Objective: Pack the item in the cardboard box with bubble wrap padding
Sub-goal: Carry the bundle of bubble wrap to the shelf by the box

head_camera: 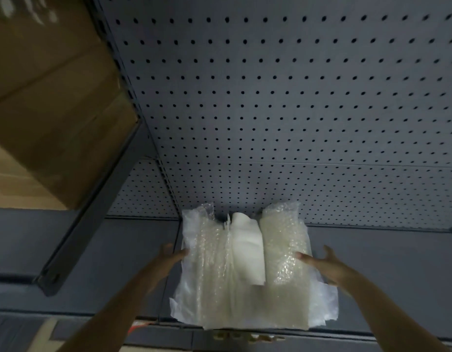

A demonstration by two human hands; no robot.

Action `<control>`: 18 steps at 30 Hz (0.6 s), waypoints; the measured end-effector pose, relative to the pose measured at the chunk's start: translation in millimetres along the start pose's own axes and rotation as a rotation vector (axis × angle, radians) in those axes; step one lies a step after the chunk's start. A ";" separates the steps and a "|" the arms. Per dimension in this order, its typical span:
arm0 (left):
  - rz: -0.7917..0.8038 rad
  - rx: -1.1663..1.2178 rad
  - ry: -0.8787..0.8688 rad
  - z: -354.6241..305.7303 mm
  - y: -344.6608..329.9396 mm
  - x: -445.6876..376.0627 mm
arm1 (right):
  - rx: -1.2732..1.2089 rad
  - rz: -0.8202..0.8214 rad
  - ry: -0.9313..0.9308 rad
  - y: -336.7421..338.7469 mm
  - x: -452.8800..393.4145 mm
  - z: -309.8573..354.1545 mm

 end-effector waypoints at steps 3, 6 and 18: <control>0.055 0.106 0.042 12.1 -6.5 -14.5 | -0.031 0.034 -0.025 -3.7 -7.3 -5.2; 0.171 0.179 0.056 14.9 -15.1 -11.5 | -0.056 0.068 -0.041 -8.1 -12.5 -13.1; 0.274 0.199 0.066 0.6 -37.0 -2.5 | -0.112 0.198 -0.029 -14.7 -24.0 -7.6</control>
Point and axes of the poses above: each hand's wrist, its own x-axis away from the middle knuckle, its own y-axis out of the back of the hand, z = x × y, the point moved 5 cm from there along -x, towards the middle knuckle, and after that the axes turned 1 degree about y, right-handed, at the moved point
